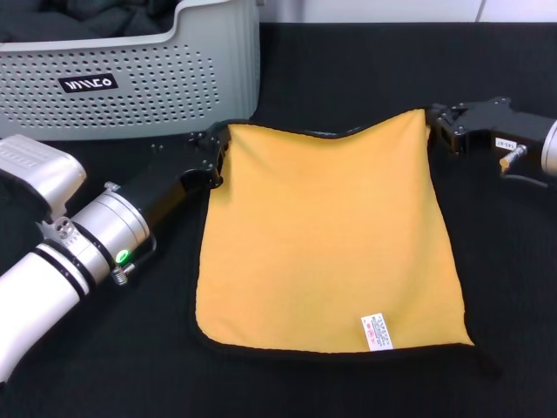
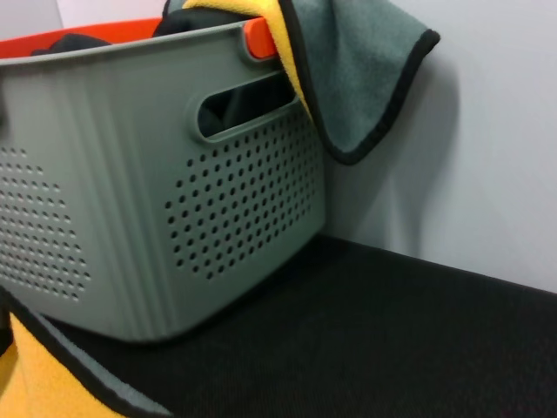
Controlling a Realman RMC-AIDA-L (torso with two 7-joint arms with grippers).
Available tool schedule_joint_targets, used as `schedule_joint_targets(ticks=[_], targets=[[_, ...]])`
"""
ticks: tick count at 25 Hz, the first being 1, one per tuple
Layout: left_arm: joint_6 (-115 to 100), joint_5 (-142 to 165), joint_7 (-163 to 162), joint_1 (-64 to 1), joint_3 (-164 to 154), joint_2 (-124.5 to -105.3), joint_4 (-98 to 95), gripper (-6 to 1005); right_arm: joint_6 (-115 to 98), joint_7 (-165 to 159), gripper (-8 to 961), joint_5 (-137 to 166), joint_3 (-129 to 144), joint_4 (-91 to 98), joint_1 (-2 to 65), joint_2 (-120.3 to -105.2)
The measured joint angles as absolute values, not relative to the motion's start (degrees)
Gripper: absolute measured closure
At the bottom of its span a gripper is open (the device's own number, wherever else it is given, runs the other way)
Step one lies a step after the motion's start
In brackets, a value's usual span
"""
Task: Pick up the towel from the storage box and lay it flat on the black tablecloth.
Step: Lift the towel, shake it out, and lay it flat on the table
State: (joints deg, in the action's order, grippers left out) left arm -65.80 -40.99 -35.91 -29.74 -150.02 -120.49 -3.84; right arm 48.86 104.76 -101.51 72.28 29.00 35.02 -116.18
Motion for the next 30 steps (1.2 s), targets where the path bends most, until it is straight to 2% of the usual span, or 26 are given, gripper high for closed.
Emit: schedule_joint_targets(ticks=[27,30], targets=[[-50.3,-44.3,-29.7,-33.6,-149.3,-120.54,-8.9,968,38.1,104.8,803,-107.3,83.1,28.9,37.2,-116.19],[-50.3,-44.8,-29.8,-33.0,-149.0,-120.36,-9.5,892,38.1,105.3,800,-107.4,83.0,30.5,35.5,-116.19]])
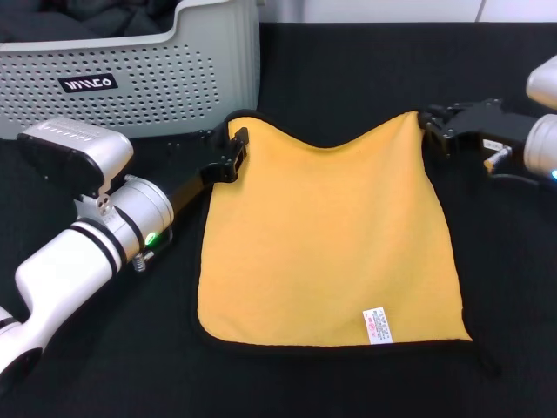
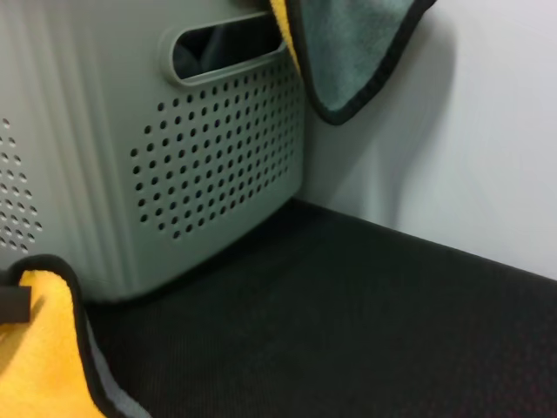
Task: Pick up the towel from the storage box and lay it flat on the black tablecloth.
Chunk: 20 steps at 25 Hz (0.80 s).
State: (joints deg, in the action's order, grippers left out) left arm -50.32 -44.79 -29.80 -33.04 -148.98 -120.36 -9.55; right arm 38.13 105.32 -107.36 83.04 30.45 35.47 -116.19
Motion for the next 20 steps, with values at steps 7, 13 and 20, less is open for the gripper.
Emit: schedule_joint_targets(ticks=[7,13,20], targets=[[-55.5,-44.8,-30.9,-30.1,-148.8,-120.00,-9.4,622,41.0,105.3,656,-107.8,82.5,38.7,29.0,-115.75],[-63.7,-44.4,-35.9,-25.8,-148.8,-118.81,-7.0,402,54.8,107.0,483,-107.7,74.2,44.8,22.0,-115.47],[-84.8,-36.0,-48.5,-23.3,-149.2,-117.42,5.0,137,79.7,111.1,345,-107.2,63.9,42.9,20.3,-112.63]])
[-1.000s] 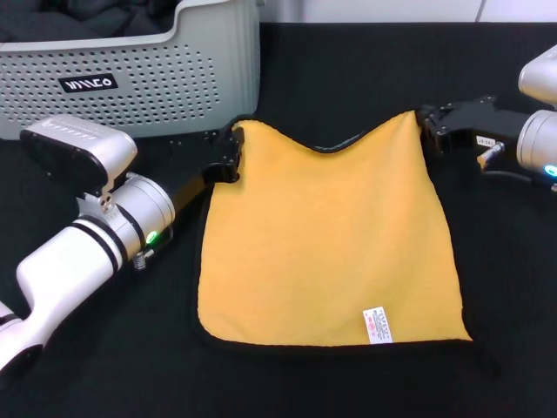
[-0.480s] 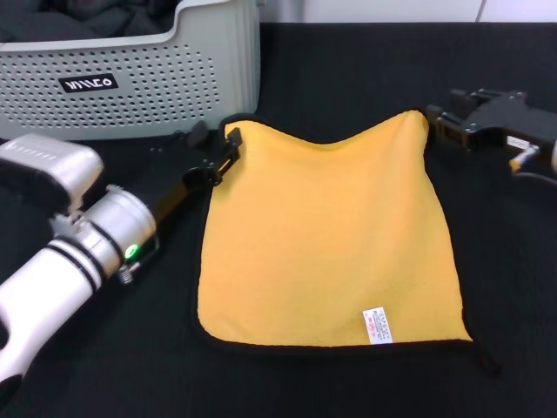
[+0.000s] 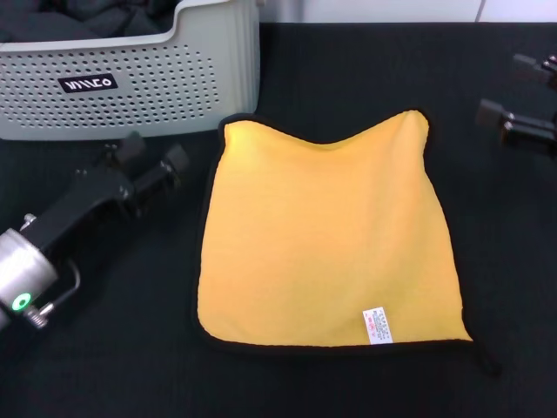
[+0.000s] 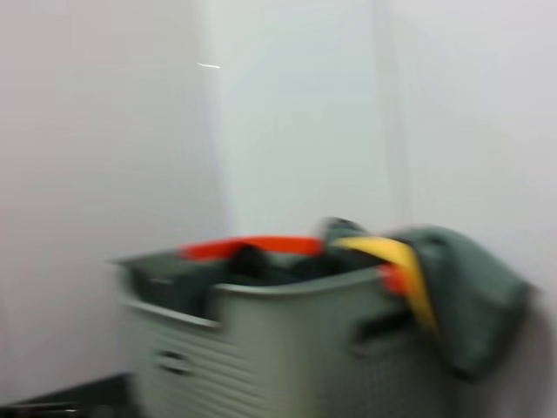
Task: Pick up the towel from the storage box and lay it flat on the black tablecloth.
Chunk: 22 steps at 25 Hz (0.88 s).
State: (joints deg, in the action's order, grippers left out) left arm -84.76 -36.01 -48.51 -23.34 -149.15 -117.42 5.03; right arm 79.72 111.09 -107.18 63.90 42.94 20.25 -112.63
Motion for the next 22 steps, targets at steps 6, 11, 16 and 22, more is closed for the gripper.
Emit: schedule_joint_targets(ticks=[6,11,16,22], targets=[[-107.9,-23.2,-47.9,-24.5,-149.5,-114.27,8.7,132,95.6,110.2,106,-105.5,63.9,44.1,22.0,-109.36],[-116.5,-18.6,-46.6,-28.5,-155.8,-111.28,4.7,136,101.1,104.9,81,-102.8,66.4,49.7,23.5,-108.94],[-116.5,-17.8,-46.2,-33.0,-162.6,-110.41,1.9,140,101.5,102.1,81,-100.4,70.7,59.0,22.3,-110.02],[-116.6,-16.4,-46.0,-34.4,-162.9,-111.26,2.2,145,101.6,102.2,81,-99.8,71.2,62.2,20.8,-110.74]])
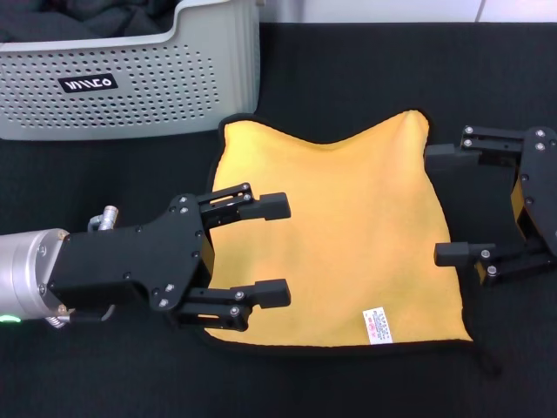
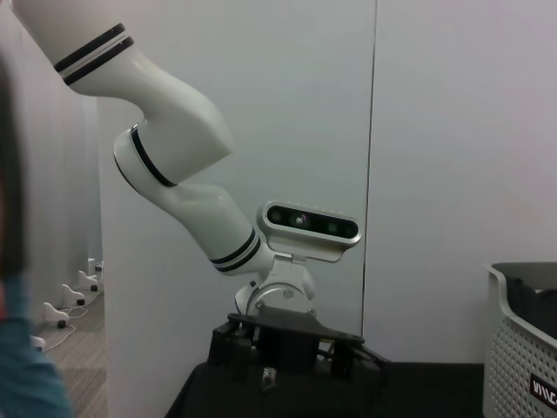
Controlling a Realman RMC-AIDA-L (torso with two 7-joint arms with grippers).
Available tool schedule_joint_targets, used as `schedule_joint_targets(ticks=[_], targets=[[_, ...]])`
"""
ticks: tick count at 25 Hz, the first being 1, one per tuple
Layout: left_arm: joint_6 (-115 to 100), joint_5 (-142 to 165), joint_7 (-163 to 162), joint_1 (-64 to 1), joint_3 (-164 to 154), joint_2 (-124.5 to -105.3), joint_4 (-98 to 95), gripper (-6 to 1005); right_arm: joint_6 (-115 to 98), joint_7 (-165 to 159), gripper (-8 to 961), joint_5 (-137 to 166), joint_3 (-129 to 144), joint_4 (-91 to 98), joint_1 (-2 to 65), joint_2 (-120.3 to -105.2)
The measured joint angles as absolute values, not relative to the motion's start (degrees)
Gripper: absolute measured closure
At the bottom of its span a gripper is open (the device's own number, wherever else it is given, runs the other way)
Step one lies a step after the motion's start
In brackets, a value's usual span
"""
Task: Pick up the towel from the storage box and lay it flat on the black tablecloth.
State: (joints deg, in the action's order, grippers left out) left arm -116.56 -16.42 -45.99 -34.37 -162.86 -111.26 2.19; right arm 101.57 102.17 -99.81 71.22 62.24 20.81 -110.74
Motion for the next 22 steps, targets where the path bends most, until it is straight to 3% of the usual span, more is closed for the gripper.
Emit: schedule_joint_targets(ticks=[22], targets=[[-116.6,-16.5,-41.6,-34.4,-162.6,-112.00,3.2,150,101.5,103.2,81,-98.3,71.0,61.5,20.4,-112.16]])
